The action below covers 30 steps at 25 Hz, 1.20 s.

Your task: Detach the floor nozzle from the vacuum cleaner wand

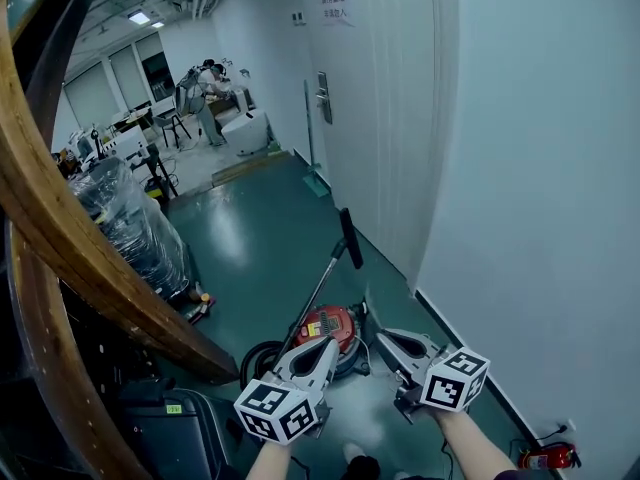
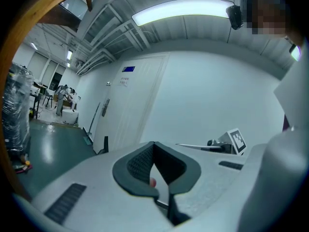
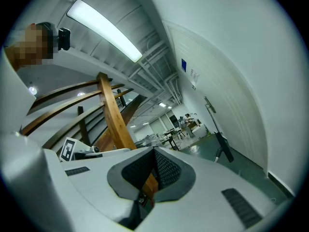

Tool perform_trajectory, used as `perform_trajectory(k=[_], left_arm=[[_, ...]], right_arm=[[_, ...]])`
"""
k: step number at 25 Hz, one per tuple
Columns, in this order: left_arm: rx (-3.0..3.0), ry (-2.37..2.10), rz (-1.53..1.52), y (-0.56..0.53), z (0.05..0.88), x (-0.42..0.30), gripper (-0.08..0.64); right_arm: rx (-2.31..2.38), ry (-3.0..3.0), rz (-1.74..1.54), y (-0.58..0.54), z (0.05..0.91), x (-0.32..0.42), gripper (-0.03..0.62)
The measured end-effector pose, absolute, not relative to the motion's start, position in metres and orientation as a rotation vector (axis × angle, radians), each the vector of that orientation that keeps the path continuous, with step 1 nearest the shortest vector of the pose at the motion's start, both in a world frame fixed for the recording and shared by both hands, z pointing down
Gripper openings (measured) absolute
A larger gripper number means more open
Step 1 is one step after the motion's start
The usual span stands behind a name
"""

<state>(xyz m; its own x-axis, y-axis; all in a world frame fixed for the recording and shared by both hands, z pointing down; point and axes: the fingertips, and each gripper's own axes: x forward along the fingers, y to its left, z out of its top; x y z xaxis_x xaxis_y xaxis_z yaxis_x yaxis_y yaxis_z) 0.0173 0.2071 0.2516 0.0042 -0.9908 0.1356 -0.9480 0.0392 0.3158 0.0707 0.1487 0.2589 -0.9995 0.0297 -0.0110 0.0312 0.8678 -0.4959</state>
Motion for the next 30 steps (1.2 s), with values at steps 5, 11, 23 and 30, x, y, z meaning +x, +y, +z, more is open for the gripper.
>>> perform_trajectory(k=[5,11,23,30], left_arm=[[1.982,-1.971,-0.19,0.206,0.256,-0.011,0.003],[1.991,-1.958,-0.172,0.2,0.262,-0.042,0.003],[1.952,-1.96,-0.171,0.157,0.281,-0.103,0.003],[1.927,-1.95,-0.172,0.114,0.297,-0.14,0.003]], right_arm=[[-0.028,3.04,-0.823,0.143,0.264,0.052,0.017],[-0.066,3.04,-0.826,0.132,0.27,0.027,0.017],[-0.05,3.035,-0.861,0.085,0.287,-0.034,0.017],[-0.057,3.037,-0.9,0.038,0.303,-0.073,0.017]])
